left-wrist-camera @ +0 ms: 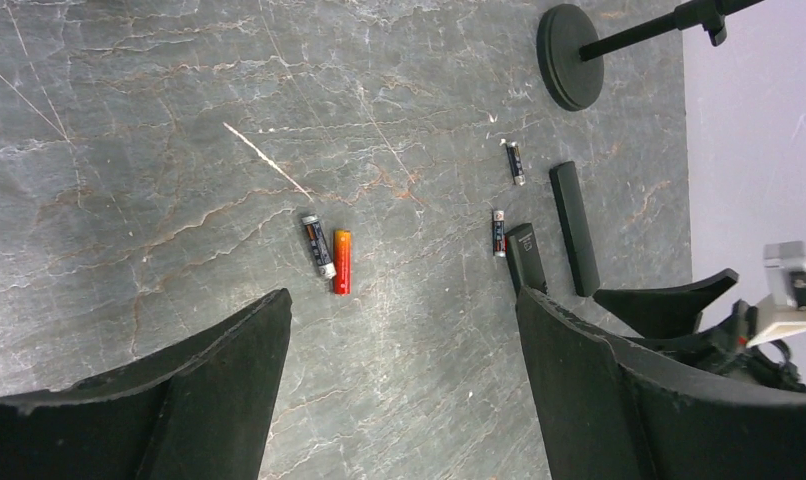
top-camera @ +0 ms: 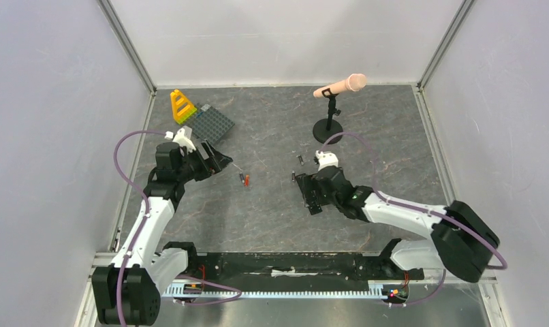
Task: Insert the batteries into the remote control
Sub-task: Pick up the remote control from the center of the board, then adjust the remote control.
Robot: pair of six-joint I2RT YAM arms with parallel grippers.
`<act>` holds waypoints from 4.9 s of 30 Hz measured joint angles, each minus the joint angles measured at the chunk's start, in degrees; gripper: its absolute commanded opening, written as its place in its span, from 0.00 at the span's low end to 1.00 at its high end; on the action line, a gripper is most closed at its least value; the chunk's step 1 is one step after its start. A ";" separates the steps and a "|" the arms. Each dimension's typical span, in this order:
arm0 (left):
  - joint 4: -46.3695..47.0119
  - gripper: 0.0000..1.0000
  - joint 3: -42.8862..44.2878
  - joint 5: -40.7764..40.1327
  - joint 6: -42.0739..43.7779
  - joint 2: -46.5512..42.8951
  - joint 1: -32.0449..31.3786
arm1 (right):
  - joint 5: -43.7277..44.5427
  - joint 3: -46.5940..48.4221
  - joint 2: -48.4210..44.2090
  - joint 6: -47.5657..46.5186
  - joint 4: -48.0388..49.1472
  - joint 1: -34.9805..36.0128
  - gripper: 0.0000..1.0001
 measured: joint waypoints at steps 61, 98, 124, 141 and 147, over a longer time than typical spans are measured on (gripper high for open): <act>34.34 0.87 -5.99 18.45 -23.78 -2.89 -13.42 | -54.40 8.20 5.88 42.56 42.56 -4.96 0.28; 43.89 0.02 -9.25 7.06 -37.48 4.35 -19.85 | -52.02 4.83 7.13 43.71 42.73 -5.18 0.76; 0.15 0.02 9.42 -9.66 -14.91 10.32 -27.98 | -19.15 21.49 10.27 4.46 7.19 5.88 0.54; 0.42 0.75 9.92 -10.69 -14.99 10.23 -28.46 | -18.40 22.12 12.68 9.92 6.78 7.15 0.12; 0.98 0.78 10.40 -11.87 -15.08 5.25 -28.46 | -19.56 21.20 10.25 13.14 7.19 6.54 0.11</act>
